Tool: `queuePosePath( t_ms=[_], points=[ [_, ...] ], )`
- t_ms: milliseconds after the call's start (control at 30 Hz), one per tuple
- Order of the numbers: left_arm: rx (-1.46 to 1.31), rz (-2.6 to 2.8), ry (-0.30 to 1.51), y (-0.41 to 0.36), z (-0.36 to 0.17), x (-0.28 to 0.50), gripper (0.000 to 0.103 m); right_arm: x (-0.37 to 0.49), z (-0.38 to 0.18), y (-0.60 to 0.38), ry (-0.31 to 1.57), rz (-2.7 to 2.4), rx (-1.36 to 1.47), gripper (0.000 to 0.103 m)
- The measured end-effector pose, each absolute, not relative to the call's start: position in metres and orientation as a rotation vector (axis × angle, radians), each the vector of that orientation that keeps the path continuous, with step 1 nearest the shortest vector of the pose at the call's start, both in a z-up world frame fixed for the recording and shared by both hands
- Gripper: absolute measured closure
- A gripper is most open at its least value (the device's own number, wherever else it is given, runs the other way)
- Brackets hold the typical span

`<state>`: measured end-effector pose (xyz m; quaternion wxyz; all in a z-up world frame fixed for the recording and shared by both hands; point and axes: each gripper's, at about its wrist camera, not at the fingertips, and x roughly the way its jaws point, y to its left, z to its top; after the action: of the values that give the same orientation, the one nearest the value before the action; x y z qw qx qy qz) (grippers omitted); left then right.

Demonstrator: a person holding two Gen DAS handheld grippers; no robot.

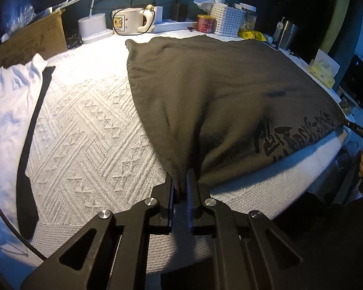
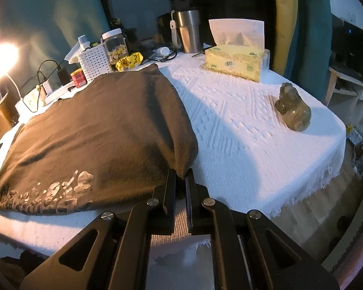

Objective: Fold small clothes

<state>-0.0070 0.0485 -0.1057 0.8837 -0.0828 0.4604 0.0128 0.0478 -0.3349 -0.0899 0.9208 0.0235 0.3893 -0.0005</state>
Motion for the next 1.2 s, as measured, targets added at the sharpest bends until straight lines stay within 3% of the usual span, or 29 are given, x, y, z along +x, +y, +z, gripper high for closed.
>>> queuePosePath(
  t_ms=[100,267,333,400,467,533,1100,1200],
  points=[
    [-0.187,0.016,0.977,0.055,-0.104,-0.005,0.091,0.048,-0.089,-0.336,0.810,-0.008,0.058,0.095],
    [-0.203,0.066,0.938,0.069,-0.098,-0.014,0.061,0.050,-0.089,-0.338,0.832,-0.024,0.088,0.095],
    [-0.210,0.129,0.887,0.073,-0.090,-0.015,0.055,0.051,-0.088,-0.338,0.842,-0.025,0.093,0.087],
    [-0.198,0.132,0.851,0.072,-0.082,-0.010,0.054,0.054,-0.088,-0.339,0.850,-0.034,0.103,0.079],
    [-0.200,0.119,0.825,0.073,-0.077,-0.003,0.054,0.054,-0.086,-0.342,0.842,-0.038,0.124,0.062],
    [-0.205,0.121,0.832,0.078,-0.076,0.013,0.054,0.055,-0.084,-0.345,0.838,-0.052,0.132,0.056],
    [-0.141,0.170,0.922,0.113,-0.108,0.141,0.054,0.106,-0.075,-0.341,0.821,-0.081,0.119,0.056],
    [-0.120,0.134,0.941,0.115,-0.108,0.153,0.058,0.119,-0.077,-0.336,0.831,-0.076,0.113,0.056]
  ],
)
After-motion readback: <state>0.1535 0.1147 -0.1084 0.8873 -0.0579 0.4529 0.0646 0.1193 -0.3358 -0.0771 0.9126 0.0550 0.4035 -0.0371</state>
